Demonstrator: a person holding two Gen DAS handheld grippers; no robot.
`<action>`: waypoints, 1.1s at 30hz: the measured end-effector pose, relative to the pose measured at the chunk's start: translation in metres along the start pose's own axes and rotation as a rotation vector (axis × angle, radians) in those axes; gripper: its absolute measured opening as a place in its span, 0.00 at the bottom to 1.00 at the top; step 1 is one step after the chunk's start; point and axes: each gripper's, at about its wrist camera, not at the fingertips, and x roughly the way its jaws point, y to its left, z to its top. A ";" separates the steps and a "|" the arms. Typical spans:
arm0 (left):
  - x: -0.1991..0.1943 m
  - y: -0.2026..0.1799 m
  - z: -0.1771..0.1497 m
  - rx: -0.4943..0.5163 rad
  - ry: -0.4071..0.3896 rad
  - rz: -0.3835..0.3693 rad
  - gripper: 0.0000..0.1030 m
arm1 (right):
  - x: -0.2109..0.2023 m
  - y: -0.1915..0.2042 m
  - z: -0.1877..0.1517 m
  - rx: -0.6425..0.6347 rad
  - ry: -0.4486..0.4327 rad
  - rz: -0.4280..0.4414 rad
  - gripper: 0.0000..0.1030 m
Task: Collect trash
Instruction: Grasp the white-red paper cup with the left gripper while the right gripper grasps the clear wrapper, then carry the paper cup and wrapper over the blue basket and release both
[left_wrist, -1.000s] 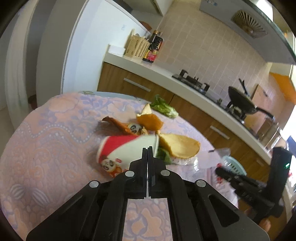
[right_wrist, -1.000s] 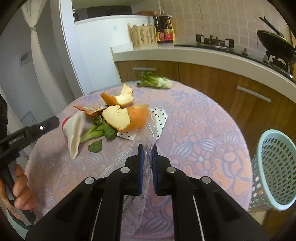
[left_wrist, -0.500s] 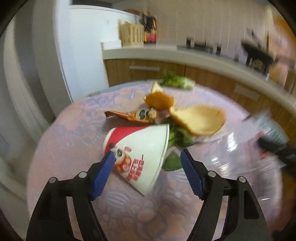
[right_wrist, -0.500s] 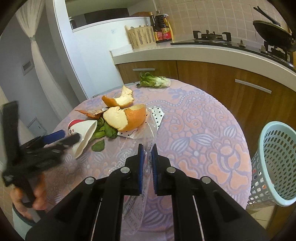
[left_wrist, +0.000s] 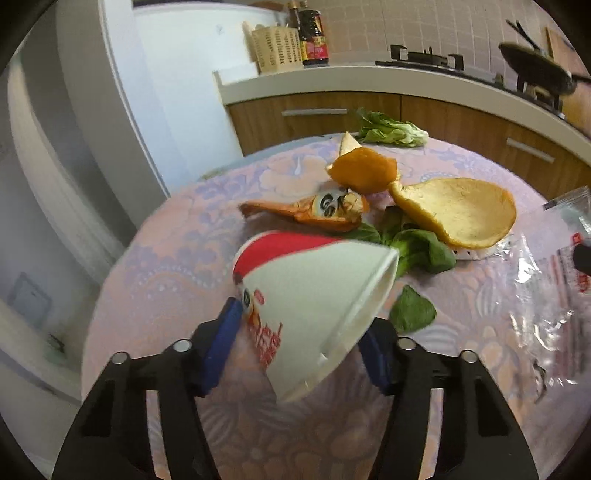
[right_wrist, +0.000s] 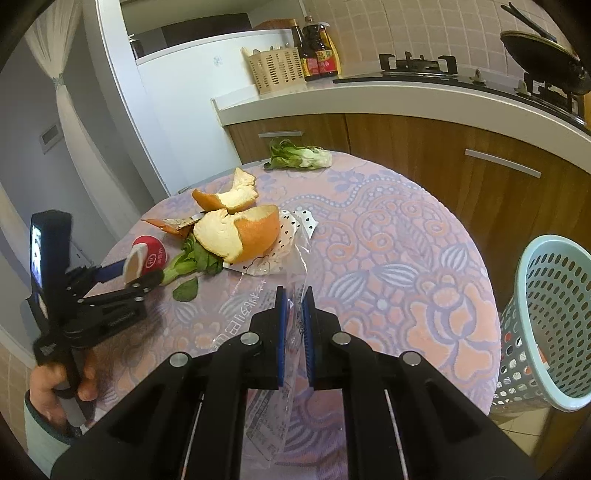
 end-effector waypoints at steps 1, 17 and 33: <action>-0.002 0.006 -0.003 -0.014 0.002 -0.002 0.48 | -0.001 0.000 0.000 0.000 -0.002 0.001 0.06; -0.021 0.072 -0.011 -0.299 -0.061 -0.223 0.18 | -0.015 0.007 0.005 -0.015 -0.041 0.019 0.06; -0.126 -0.044 0.041 -0.086 -0.298 -0.420 0.18 | -0.120 -0.033 0.020 0.035 -0.291 0.008 0.06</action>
